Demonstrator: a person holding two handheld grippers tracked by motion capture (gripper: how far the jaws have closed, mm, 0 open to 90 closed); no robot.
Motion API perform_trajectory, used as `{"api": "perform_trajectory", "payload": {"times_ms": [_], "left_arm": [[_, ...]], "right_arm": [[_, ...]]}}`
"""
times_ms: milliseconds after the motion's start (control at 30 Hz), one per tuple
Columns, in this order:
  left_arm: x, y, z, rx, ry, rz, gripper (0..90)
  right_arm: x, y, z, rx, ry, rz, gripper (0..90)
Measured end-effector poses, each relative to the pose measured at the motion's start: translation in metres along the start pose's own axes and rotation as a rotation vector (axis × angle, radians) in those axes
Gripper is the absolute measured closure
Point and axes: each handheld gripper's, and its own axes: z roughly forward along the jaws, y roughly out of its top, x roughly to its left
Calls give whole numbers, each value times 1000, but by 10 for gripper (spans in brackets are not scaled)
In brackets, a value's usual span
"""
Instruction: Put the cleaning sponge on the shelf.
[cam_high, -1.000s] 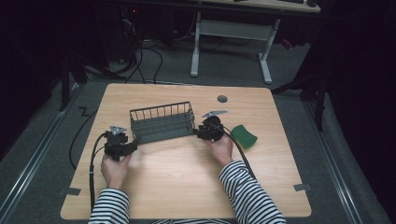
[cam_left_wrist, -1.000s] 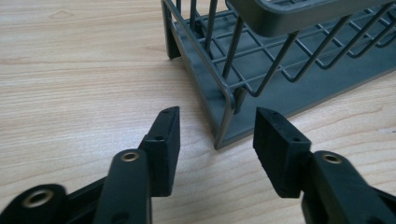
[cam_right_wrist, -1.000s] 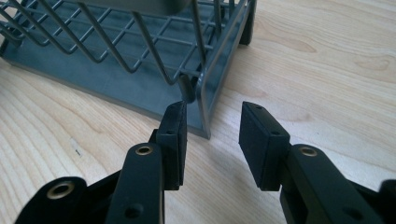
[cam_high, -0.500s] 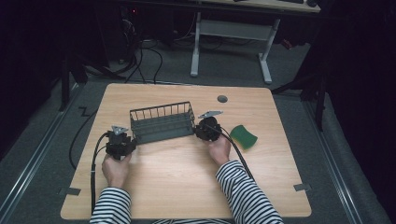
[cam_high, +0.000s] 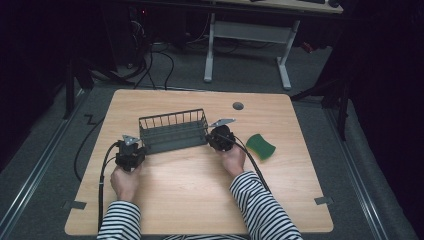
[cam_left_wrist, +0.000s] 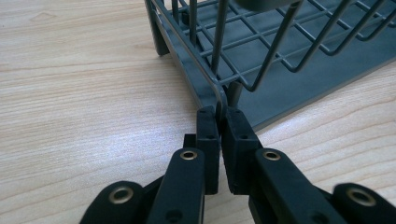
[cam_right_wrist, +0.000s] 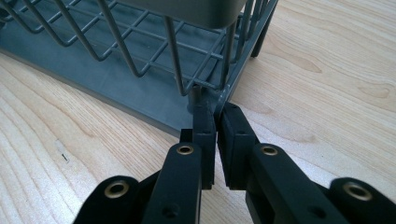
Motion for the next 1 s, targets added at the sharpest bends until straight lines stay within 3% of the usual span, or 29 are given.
{"api": "perform_trajectory", "payload": {"times_ms": [233, 633, 800, 1000], "left_arm": [[-1, 0, -2, 10, -7, 8, 863], [-13, -3, -8, 32, -33, 69, 866], [-20, -9, -12, 22, -63, 73, 867], [-37, -14, -18, 32, -111, 103, 867]], "right_arm": [[-1, -1, -1, 3, 10, 0, 863], [-5, -8, -12, 24, 18, -3, 865], [-7, -22, -26, 16, 43, -8, 866], [-13, -35, -41, 25, 45, -9, 866]]}}
